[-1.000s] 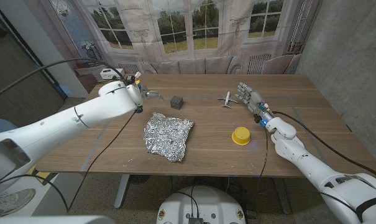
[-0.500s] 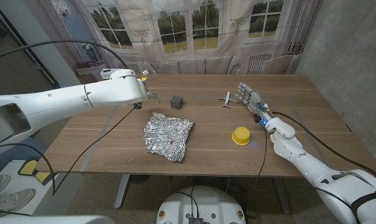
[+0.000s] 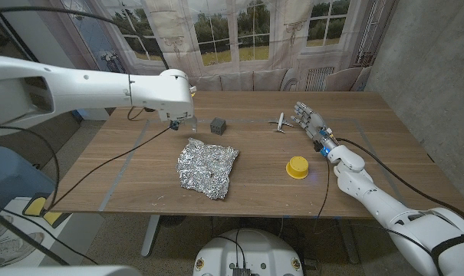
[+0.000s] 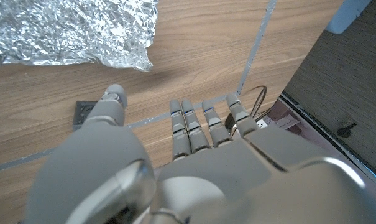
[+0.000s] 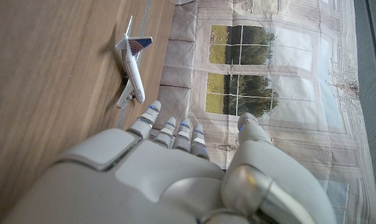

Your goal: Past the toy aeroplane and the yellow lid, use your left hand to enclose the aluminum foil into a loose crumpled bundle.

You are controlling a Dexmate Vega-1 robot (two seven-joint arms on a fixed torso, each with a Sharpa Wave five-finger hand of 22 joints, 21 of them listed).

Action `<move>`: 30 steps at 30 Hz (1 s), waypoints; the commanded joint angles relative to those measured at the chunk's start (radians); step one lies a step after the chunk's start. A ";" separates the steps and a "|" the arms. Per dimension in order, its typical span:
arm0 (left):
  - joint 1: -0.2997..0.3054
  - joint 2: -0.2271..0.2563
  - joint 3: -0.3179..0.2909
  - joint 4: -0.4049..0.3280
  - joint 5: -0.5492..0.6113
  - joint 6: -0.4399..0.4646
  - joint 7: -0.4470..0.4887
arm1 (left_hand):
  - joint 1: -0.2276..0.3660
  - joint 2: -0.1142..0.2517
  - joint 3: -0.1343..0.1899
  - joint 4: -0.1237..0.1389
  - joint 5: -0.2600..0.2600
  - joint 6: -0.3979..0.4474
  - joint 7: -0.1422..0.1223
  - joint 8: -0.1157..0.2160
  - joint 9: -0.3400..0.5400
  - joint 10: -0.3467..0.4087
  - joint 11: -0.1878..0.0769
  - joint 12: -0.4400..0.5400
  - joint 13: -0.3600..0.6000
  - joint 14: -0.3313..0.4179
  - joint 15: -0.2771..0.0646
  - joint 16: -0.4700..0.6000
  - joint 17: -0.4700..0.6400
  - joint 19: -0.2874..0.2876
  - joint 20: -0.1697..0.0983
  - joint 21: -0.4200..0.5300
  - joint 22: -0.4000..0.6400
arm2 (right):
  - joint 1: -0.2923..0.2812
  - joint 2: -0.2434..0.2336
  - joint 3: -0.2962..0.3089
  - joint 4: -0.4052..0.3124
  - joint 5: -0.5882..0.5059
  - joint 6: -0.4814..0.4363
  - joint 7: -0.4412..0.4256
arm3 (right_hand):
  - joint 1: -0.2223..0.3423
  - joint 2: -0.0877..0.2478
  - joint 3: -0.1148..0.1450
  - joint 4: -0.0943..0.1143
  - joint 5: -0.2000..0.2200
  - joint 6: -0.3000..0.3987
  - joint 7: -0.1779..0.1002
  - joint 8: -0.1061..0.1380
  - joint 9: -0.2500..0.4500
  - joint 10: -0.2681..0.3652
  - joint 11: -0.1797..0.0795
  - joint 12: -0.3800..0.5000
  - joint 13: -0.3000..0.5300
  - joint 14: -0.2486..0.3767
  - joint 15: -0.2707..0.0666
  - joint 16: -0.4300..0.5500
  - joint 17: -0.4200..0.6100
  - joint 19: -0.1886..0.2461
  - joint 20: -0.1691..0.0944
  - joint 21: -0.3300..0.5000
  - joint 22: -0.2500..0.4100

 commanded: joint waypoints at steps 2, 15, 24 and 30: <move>-0.227 -0.205 0.299 0.164 -0.121 0.004 -0.077 | -0.001 0.006 -0.017 0.013 0.006 -0.045 0.001 -0.025 0.003 -0.012 0.003 -0.007 0.008 -0.009 -0.030 -0.008 0.005 -0.013 -0.001 -0.007 0.003 | 0.001 0.004 0.007 0.011 0.006 0.009 0.008 | -0.007 0.000 -0.005 0.002 0.004 0.007 -0.001 0.009 0.004 0.011 0.004 0.004 0.003 0.008 -0.002 0.004 0.000 0.007 0.003 0.003 0.002; -0.154 -0.187 0.244 0.234 0.224 -0.059 -0.533 | -0.052 0.017 -0.050 0.043 0.000 -0.091 0.013 -0.061 0.003 -0.064 0.028 -0.033 0.019 -0.053 -0.004 -0.025 0.012 -0.041 0.012 -0.022 0.006 | -0.010 -0.003 0.011 -0.003 0.003 0.014 -0.003 | -0.009 0.002 -0.007 0.002 0.005 0.007 0.001 0.008 0.004 0.013 0.005 0.003 0.002 0.010 -0.002 0.003 0.000 0.007 0.004 0.003 0.002; -0.091 -0.162 0.180 0.278 0.400 -0.136 -0.742 | -0.079 0.043 -0.069 0.056 0.005 -0.083 -0.056 -0.076 0.004 -0.124 0.058 -0.059 0.033 -0.112 0.033 -0.045 0.018 -0.084 0.026 -0.045 0.009 | -0.013 -0.005 0.008 -0.008 -0.005 0.020 -0.014 | -0.011 0.002 -0.008 0.002 0.005 0.008 0.000 0.008 0.003 0.013 0.001 0.003 0.002 0.010 -0.001 0.003 -0.001 0.008 0.003 0.003 0.002; -0.064 -0.197 0.176 0.325 0.506 -0.147 -0.845 | -0.068 0.056 -0.066 0.049 0.002 -0.070 -0.041 -0.078 0.004 -0.142 0.071 -0.063 0.040 -0.133 0.045 -0.051 0.019 -0.102 0.029 -0.053 0.010 | -0.016 -0.004 0.010 -0.006 -0.005 0.027 -0.019 | -0.012 0.003 -0.009 0.001 0.005 0.009 0.000 0.008 0.003 0.015 0.003 0.003 0.002 0.010 -0.001 0.002 -0.001 0.007 0.003 0.003 0.002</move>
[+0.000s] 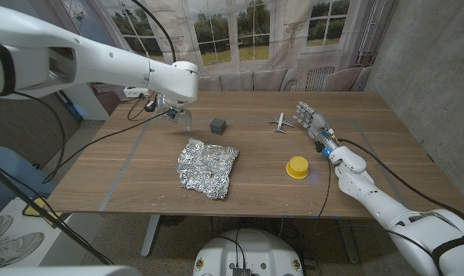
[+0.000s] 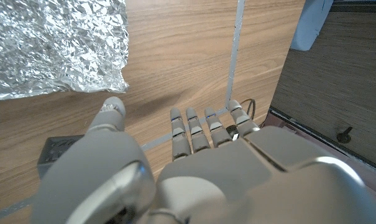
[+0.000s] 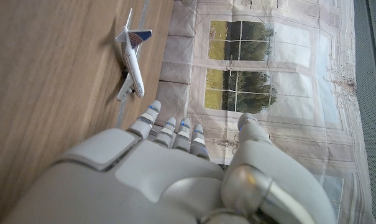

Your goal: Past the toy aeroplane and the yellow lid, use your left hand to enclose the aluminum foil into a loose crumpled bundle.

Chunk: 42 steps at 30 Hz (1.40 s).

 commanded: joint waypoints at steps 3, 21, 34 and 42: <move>0.064 -0.050 -0.023 0.102 0.251 -0.053 -0.278 | 0.003 0.024 0.006 -0.001 -0.001 0.022 0.038 -0.005 0.004 -0.015 0.017 -0.006 0.012 -0.016 0.011 -0.005 0.007 -0.014 0.010 -0.008 0.003 | -0.010 -0.002 0.003 -0.006 -0.004 0.013 -0.014 | -0.007 0.000 -0.001 0.001 0.005 0.009 0.001 0.008 0.003 0.012 0.001 0.003 0.002 0.011 0.000 0.002 -0.001 0.007 0.003 0.003 0.002; 0.176 -0.092 -0.089 0.198 0.434 -0.116 -0.391 | 0.024 0.067 0.019 -0.013 -0.007 0.061 0.001 -0.003 0.004 -0.004 0.011 0.003 0.025 -0.007 0.008 0.004 0.009 -0.006 0.012 -0.007 0.005 | -0.032 -0.008 0.012 -0.018 0.005 0.024 -0.019 | -0.010 0.000 -0.004 0.001 0.005 0.013 0.002 0.008 0.003 0.016 0.004 0.003 0.002 0.015 -0.001 0.003 -0.001 0.009 0.003 0.004 0.002; 0.245 -0.103 -0.148 0.233 0.542 -0.158 -0.440 | 0.082 0.100 0.039 -0.047 -0.009 0.090 -0.047 -0.010 0.003 0.002 -0.002 0.011 0.040 0.001 0.002 0.007 0.007 0.005 0.012 -0.005 0.006 | -0.033 -0.009 0.019 -0.009 0.014 0.027 -0.010 | -0.014 -0.002 -0.007 0.002 0.005 0.015 0.001 0.008 0.003 0.018 0.002 0.003 0.002 0.019 0.003 0.003 -0.001 0.011 0.001 0.004 0.002; 0.287 -0.107 -0.197 0.264 0.592 -0.217 -0.483 | 0.117 0.105 0.048 -0.063 -0.007 0.080 -0.063 -0.020 0.004 -0.012 -0.005 0.009 0.046 -0.011 0.000 0.000 0.005 0.006 0.009 -0.005 0.006 | -0.025 -0.006 0.023 0.007 0.020 0.028 0.001 | -0.018 -0.002 -0.009 0.003 0.006 0.020 0.001 0.009 0.004 0.023 0.005 0.004 0.002 0.023 0.009 0.004 -0.001 0.011 0.001 0.004 0.002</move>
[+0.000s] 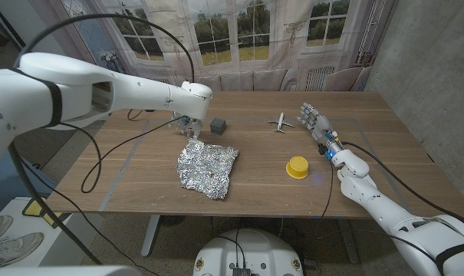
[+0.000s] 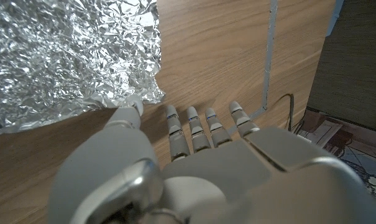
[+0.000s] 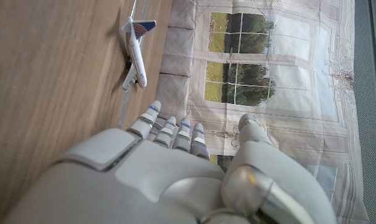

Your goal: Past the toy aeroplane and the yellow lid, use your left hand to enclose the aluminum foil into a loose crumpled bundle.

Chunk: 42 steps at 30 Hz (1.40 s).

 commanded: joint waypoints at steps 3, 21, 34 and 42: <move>0.059 -0.016 -0.062 0.051 0.111 -0.087 -0.091 | 0.059 -0.024 0.003 -0.026 -0.007 -0.012 -0.031 -0.009 0.004 -0.023 -0.012 0.002 0.011 -0.023 -0.004 -0.010 -0.001 0.006 -0.004 -0.001 0.001 | 0.010 0.004 0.006 0.022 0.006 0.004 0.010 | -0.008 0.001 -0.002 0.001 0.006 0.008 0.000 0.009 0.004 0.013 0.003 0.005 0.002 0.010 0.006 0.005 -0.001 0.010 0.002 0.004 0.002; -0.012 -0.104 0.077 0.099 0.307 -0.095 -0.301 | 0.170 -0.086 -0.035 -0.017 0.041 0.109 -0.040 0.021 0.010 -0.029 -0.036 0.025 0.039 -0.045 -0.008 -0.011 0.003 0.025 -0.028 -0.004 0.000 | 0.042 0.038 0.011 0.081 0.010 0.026 0.014 | -0.029 0.010 -0.008 0.015 0.006 0.009 0.000 0.008 0.004 0.012 0.000 0.003 0.002 0.018 0.005 0.009 0.004 0.009 0.002 0.004 0.002; 0.052 -0.094 0.025 0.119 0.398 -0.142 -0.285 | 0.218 -0.068 -0.032 -0.010 0.029 0.106 -0.057 0.012 0.011 -0.027 -0.046 0.029 0.044 -0.045 -0.021 -0.010 0.001 0.039 -0.046 -0.001 -0.001 | 0.059 0.050 0.012 0.109 0.004 0.048 0.021 | -0.039 0.005 -0.014 0.018 0.007 0.010 -0.002 0.007 0.004 0.014 0.000 0.003 0.002 0.026 0.007 0.010 0.003 0.010 0.002 0.004 0.002; 0.110 -0.090 -0.043 0.146 0.448 -0.196 -0.278 | 0.227 -0.054 -0.034 -0.002 0.020 0.140 -0.060 0.020 0.011 -0.019 -0.047 0.034 0.047 -0.035 -0.028 -0.005 0.001 0.045 -0.047 0.000 0.000 | 0.060 0.051 0.014 0.108 0.002 0.056 0.012 | -0.040 0.004 -0.014 0.017 0.008 0.011 -0.003 0.007 0.004 0.015 0.000 0.002 0.002 0.029 0.006 0.009 0.002 0.011 0.002 0.005 0.002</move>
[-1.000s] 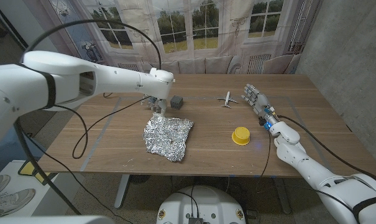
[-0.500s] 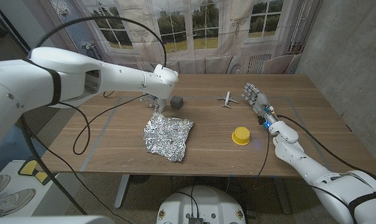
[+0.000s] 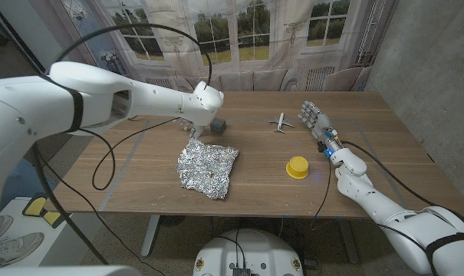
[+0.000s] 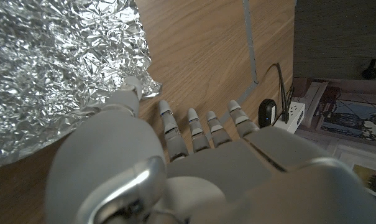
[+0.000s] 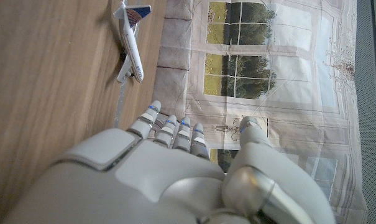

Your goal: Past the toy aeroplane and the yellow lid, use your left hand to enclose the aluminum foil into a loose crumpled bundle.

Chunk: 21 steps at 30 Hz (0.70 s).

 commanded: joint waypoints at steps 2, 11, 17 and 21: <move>0.077 0.003 -0.085 0.039 0.090 -0.072 -0.002 | 0.019 0.014 0.002 0.008 -0.008 0.051 -0.001 0.012 0.001 0.011 -0.008 0.009 0.007 0.008 -0.005 0.010 0.002 0.006 0.001 0.009 0.002 | 0.005 0.005 0.004 0.007 -0.005 0.015 -0.008 | -0.004 -0.004 -0.001 0.003 0.005 0.011 -0.003 0.007 0.004 0.008 -0.001 0.002 0.002 0.010 -0.002 0.005 0.002 0.011 0.002 0.005 0.002; 0.111 0.003 -0.131 0.054 0.168 -0.101 -0.044 | 0.071 0.043 -0.004 0.006 -0.027 0.247 0.031 0.071 0.002 0.065 -0.026 0.037 0.014 0.041 -0.020 0.020 0.001 0.024 -0.008 0.014 0.003 | -0.001 0.002 0.007 -0.002 -0.005 0.019 -0.017 | -0.006 -0.003 -0.001 0.003 0.006 0.011 -0.003 0.007 0.004 0.009 0.001 0.002 0.002 0.011 -0.003 0.004 0.001 0.011 0.001 0.005 0.002; 0.135 0.006 -0.157 0.056 0.223 -0.109 -0.067 | 0.117 0.059 -0.004 -0.001 -0.028 0.359 0.085 0.103 0.003 0.095 -0.023 0.053 0.018 0.064 -0.034 0.025 0.002 0.039 -0.014 0.020 0.004 | -0.003 0.000 0.006 -0.007 -0.007 0.020 -0.021 | -0.007 -0.003 0.000 0.002 0.007 0.011 -0.003 0.007 0.004 0.009 -0.002 0.002 0.002 0.013 -0.003 0.003 0.001 0.011 0.001 0.004 0.002; 0.150 0.020 -0.172 0.036 0.270 -0.104 -0.069 | 0.191 0.085 0.007 -0.007 -0.016 0.513 0.126 0.153 0.007 0.151 -0.040 0.077 0.020 0.101 -0.065 0.035 0.000 0.062 -0.031 0.030 0.004 | -0.003 -0.001 0.006 -0.010 -0.009 0.020 -0.025 | -0.006 -0.003 0.000 0.002 0.007 0.011 -0.003 0.007 0.004 0.010 -0.001 0.002 0.002 0.013 -0.003 0.002 0.000 0.011 0.002 0.004 0.002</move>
